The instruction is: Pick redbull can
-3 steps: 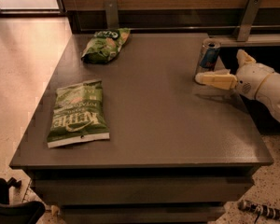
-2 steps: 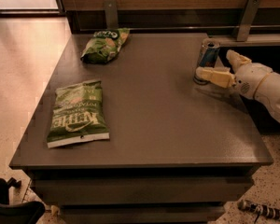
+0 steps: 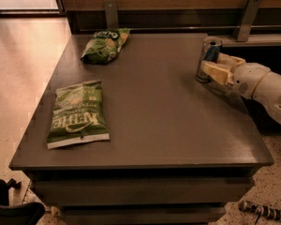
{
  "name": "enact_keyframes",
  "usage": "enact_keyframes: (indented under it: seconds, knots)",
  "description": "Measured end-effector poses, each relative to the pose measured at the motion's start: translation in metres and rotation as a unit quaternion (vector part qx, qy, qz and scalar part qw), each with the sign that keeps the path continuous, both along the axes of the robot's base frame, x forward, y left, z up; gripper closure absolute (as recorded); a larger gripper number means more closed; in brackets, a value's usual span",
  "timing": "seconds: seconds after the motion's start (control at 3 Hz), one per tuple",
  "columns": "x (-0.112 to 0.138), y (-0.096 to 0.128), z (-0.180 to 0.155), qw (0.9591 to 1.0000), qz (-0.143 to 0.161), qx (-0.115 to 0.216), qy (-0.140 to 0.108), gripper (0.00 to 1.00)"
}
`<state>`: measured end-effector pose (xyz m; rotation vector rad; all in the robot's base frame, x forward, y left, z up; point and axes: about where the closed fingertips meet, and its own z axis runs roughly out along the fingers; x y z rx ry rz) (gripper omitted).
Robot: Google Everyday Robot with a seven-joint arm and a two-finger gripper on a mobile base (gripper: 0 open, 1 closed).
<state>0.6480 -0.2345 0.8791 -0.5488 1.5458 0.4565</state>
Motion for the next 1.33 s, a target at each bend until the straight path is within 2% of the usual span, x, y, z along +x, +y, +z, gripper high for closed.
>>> enact_keyframes:
  seconds: [0.33, 0.67, 1.0, 1.33]
  knots:
    - [0.001, 0.003, 0.000, 1.0000, 0.002, 0.000, 0.000, 0.93]
    - [0.001, 0.006, 0.003, 1.0000, 0.005, -0.001, 0.000, 1.00]
    - [0.000, 0.008, 0.013, 0.9999, 0.013, -0.007, 0.002, 1.00]
    - [-0.007, 0.008, 0.042, 0.9994, 0.028, -0.018, -0.002, 1.00]
